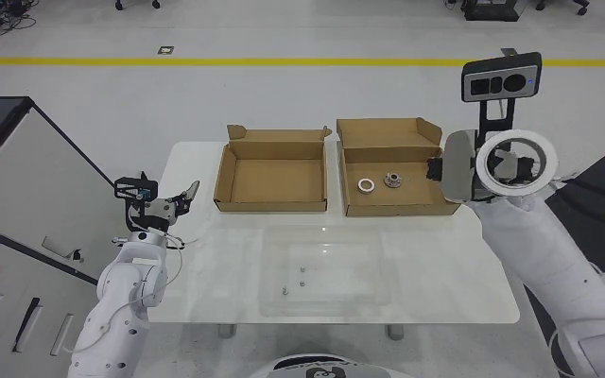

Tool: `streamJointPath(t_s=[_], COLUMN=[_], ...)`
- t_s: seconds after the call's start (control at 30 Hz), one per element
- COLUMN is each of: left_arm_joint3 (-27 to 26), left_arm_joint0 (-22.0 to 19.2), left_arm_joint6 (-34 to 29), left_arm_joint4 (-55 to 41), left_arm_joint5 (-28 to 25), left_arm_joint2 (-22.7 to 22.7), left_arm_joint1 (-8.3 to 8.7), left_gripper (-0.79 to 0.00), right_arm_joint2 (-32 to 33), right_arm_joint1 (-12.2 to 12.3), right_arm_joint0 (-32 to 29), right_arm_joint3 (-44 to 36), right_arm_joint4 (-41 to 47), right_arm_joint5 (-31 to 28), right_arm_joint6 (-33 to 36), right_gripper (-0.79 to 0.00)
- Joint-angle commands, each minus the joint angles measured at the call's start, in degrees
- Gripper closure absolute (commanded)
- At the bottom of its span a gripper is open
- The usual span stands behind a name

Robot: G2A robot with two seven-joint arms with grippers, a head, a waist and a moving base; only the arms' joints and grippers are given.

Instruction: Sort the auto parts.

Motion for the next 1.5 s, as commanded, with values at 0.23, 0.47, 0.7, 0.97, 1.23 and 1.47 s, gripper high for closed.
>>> streamJointPath(t_s=[0.23, 0.47, 0.7, 0.97, 1.23, 1.47], left_arm_joint3=[0.0, 0.0, 0.0, 0.0, 0.0, 0.0], left_arm_joint0=[0.0, 0.0, 0.0, 0.0, 0.0, 0.0], left_arm_joint6=[0.0, 0.0, 0.0, 0.0, 0.0, 0.0], left_arm_joint4=[0.0, 0.0, 0.0, 0.0, 0.0, 0.0], left_arm_joint5=[0.0, 0.0, 0.0, 0.0, 0.0, 0.0], left_arm_joint2=[0.0, 0.0, 0.0, 0.0, 0.0, 0.0], left_arm_joint1=[0.00, 0.00, 0.00, 0.00, 0.00, 0.00], left_gripper=[-0.785, -0.785, -0.785, -0.785, -0.785, -0.785], right_arm_joint2=[4.6, 4.9, 3.2, 3.0, 5.9, 7.7], right_arm_joint1=[-2.0, -2.6, -3.7, -5.4, -6.5, -6.6], right_arm_joint0=[-2.3, -3.5, -4.9, -5.4, -5.8, -6.4], right_arm_joint3=[3.4, 3.5, 4.2, 7.2, 8.8, 8.7], right_arm_joint4=[-24.0, -29.9, -17.0, -2.8, -12.8, -27.5], right_arm_joint5=[-3.6, -4.0, -0.6, 4.5, 1.8, 0.2], right_arm_joint6=[-3.7, -6.0, -1.7, 4.5, 1.8, -3.3], right_gripper=[0.000, 0.000, 0.000, 0.000, 0.000, 0.000])
